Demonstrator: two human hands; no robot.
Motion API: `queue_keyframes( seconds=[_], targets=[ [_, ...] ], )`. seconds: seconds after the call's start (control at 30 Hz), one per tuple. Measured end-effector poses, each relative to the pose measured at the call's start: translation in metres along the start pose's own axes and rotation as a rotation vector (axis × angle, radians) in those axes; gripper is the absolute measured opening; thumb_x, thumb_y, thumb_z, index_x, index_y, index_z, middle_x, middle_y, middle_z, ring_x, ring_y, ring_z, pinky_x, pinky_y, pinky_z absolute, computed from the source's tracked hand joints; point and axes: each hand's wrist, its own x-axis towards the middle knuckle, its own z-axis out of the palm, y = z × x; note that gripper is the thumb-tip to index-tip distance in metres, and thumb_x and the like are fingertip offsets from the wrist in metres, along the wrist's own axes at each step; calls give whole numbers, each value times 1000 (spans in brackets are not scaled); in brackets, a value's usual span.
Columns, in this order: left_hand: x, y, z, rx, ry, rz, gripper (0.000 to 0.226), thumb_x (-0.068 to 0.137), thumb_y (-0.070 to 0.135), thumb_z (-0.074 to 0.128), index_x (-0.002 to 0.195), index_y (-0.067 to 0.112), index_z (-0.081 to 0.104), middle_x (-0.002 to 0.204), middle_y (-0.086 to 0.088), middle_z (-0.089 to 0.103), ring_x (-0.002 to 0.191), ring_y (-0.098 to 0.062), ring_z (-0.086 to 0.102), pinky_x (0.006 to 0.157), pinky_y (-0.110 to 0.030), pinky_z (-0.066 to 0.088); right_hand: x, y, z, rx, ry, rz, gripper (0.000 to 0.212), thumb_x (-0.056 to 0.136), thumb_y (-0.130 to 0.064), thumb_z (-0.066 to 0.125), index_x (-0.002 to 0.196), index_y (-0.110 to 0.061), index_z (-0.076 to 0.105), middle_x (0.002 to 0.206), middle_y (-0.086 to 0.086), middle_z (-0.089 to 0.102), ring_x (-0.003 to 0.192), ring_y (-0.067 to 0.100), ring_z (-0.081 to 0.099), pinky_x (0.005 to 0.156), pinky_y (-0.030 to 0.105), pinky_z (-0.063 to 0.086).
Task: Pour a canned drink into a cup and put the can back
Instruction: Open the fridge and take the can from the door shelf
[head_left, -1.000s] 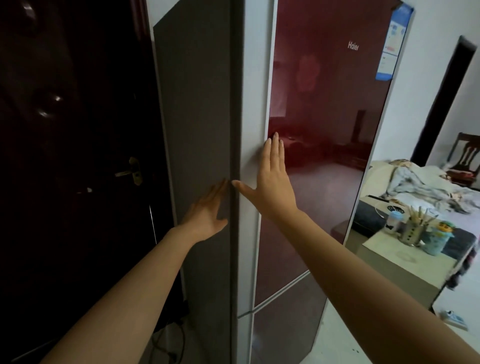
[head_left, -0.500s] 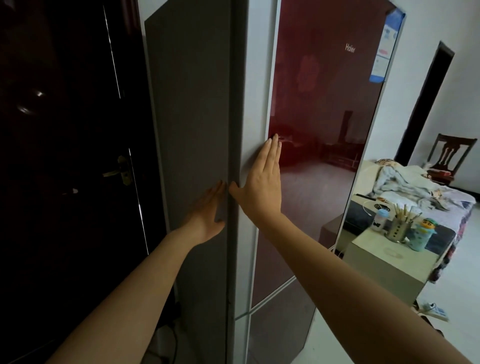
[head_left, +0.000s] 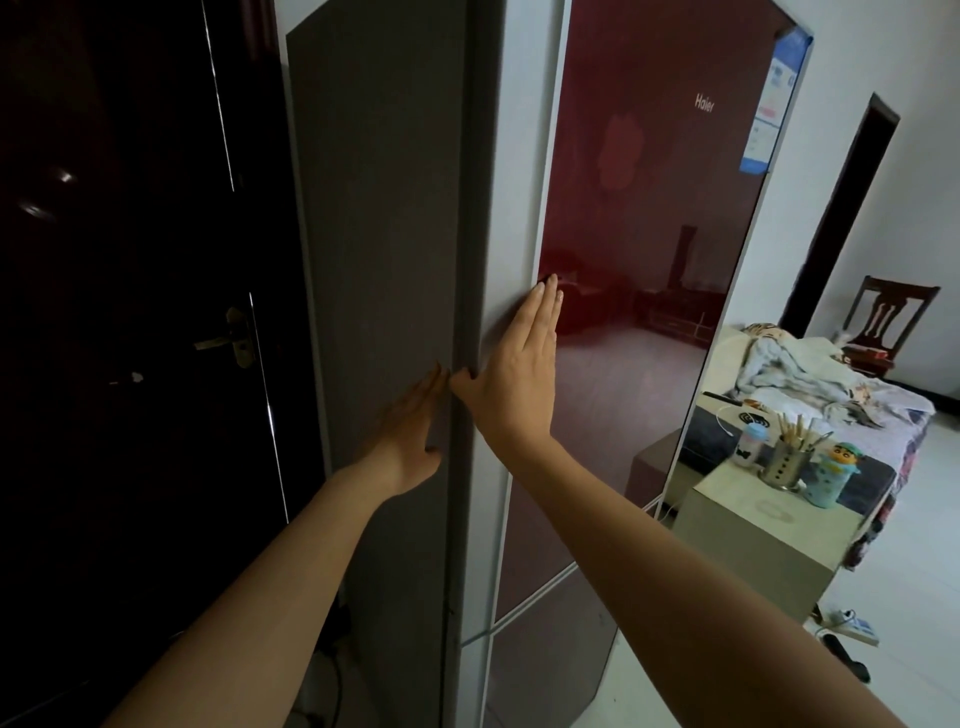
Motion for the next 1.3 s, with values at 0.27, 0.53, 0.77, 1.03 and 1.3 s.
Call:
queue_keyframes(
  seconds=[0.27,0.53,0.77,1.03,1.3],
  targets=[
    [3,-2,11,-77,-9,-13,96,84,4,58,146,30,-12,156,11,-13,145,-17,4,117,-43,20,-14,19,-26,36,-17,-46,118,73,-33,73,142,-6,-18,154,8,-19,140,16,-20,119,41,11],
    [-11,18,17,-142,46,-18,90,87,9,56,148,24,-8,157,7,-10,145,-16,2,119,-44,10,-30,39,-59,125,-47,-73,115,72,-23,74,143,-8,-16,155,6,-16,142,16,-15,117,31,4],
    [-28,41,24,-181,26,73,87,87,6,55,147,29,-5,157,9,-5,144,-13,2,120,-42,7,-49,62,-97,162,-24,-86,112,73,-21,73,144,-10,-13,156,2,-11,140,6,-9,101,-2,-6],
    [-38,95,36,-261,26,182,86,88,6,54,147,31,-5,157,8,-2,144,-15,6,119,-38,7,-85,93,-147,99,32,-61,96,80,-14,66,144,-22,-6,151,-11,-7,137,3,-6,109,19,6],
    [-43,142,43,-367,78,308,85,88,10,54,146,28,-6,157,6,1,144,-15,4,120,-39,5,-119,128,-181,8,250,-74,73,86,-28,51,145,-23,8,152,4,19,137,4,15,108,16,19]
  ],
)
